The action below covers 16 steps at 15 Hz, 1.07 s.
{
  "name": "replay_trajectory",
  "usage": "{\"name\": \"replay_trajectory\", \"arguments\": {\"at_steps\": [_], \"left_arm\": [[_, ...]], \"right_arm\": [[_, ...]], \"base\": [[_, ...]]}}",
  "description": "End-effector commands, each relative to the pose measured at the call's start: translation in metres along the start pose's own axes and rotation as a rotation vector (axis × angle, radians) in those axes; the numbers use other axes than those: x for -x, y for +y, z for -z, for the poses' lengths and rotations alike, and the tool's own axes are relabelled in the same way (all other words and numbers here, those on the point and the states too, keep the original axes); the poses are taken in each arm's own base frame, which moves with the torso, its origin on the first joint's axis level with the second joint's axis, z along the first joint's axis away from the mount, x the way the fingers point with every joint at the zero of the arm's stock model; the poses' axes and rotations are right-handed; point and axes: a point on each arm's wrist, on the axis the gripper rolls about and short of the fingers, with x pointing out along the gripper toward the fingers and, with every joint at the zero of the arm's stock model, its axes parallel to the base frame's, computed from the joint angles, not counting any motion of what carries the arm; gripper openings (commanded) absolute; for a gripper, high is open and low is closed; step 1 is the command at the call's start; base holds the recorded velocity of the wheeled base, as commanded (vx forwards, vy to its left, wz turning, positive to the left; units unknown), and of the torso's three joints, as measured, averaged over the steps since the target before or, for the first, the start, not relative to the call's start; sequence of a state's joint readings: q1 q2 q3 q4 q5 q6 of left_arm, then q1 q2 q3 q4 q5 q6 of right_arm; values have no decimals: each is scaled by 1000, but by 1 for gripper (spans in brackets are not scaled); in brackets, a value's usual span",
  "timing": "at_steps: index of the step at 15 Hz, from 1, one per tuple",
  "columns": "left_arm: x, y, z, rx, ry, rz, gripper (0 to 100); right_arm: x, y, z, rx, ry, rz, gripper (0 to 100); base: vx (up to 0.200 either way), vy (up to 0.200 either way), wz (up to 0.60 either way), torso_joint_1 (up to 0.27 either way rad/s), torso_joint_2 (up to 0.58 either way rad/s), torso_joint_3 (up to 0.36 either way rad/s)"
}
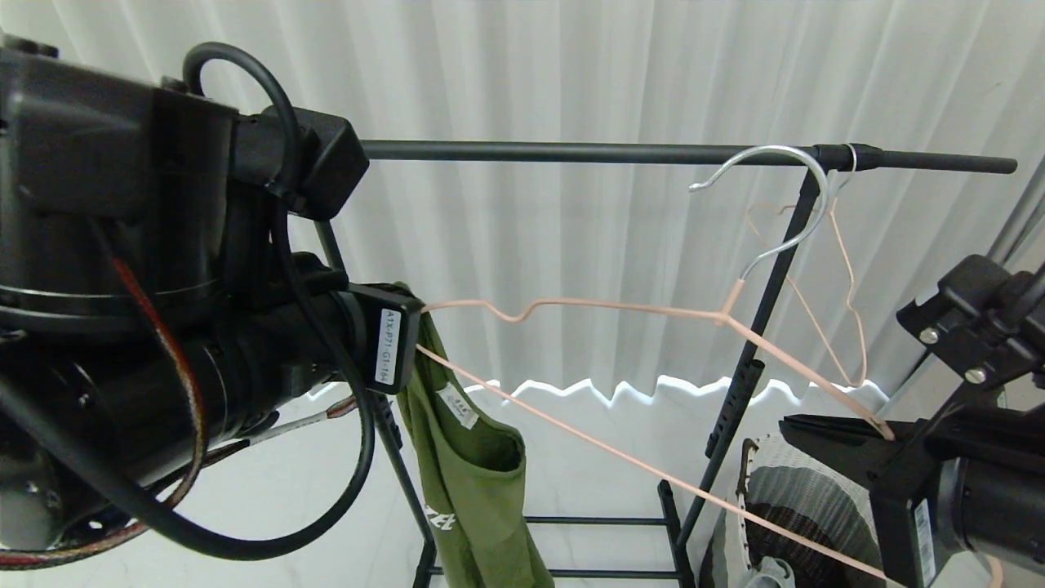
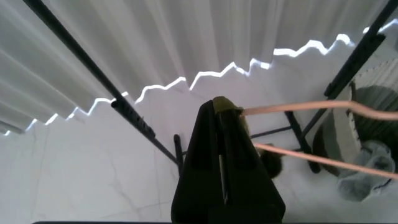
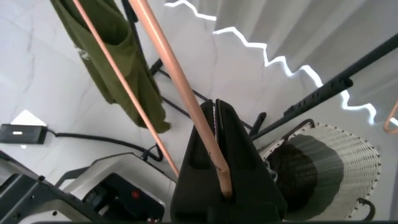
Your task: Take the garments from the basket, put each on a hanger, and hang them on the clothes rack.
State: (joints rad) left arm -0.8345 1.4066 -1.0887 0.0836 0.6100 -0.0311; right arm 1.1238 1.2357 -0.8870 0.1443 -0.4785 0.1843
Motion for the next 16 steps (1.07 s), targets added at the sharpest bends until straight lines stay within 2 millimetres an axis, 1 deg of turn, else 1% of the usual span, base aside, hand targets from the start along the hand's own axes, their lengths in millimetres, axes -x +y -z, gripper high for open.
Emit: {"name": "replay_trajectory", "arguments": {"at_steps": [1, 4, 6, 8, 11, 13, 16], "left_arm": [[-11, -11, -1, 12, 6, -11, 0], [-22, -18, -4, 61, 11, -58, 0], [-23, -18, -6, 64, 7, -59, 0], [-22, -18, -8, 68, 1, -60, 0], [-21, -18, -8, 70, -1, -58, 0], [-20, -19, -7, 70, -2, -54, 0], [-17, -21, -7, 62, -6, -66, 0]], "right_arm": [[0, 2, 0, 2, -2, -12, 0], [8, 11, 3, -20, -8, -81, 0], [14, 18, 8, -62, 8, -149, 0], [14, 21, 13, -62, 27, -173, 0], [-2, 29, 21, -49, 81, -142, 0], [-6, 32, 20, -64, 86, -134, 0], [-20, 29, 21, -122, 77, 3, 0]], "base": [[0, 0, 0, 0, 0, 0], [0, 0, 0, 0, 0, 0], [0, 0, 0, 0, 0, 0], [0, 0, 0, 0, 0, 0], [0, 0, 0, 0, 0, 0], [0, 0, 0, 0, 0, 0], [0, 0, 0, 0, 0, 0]]}}
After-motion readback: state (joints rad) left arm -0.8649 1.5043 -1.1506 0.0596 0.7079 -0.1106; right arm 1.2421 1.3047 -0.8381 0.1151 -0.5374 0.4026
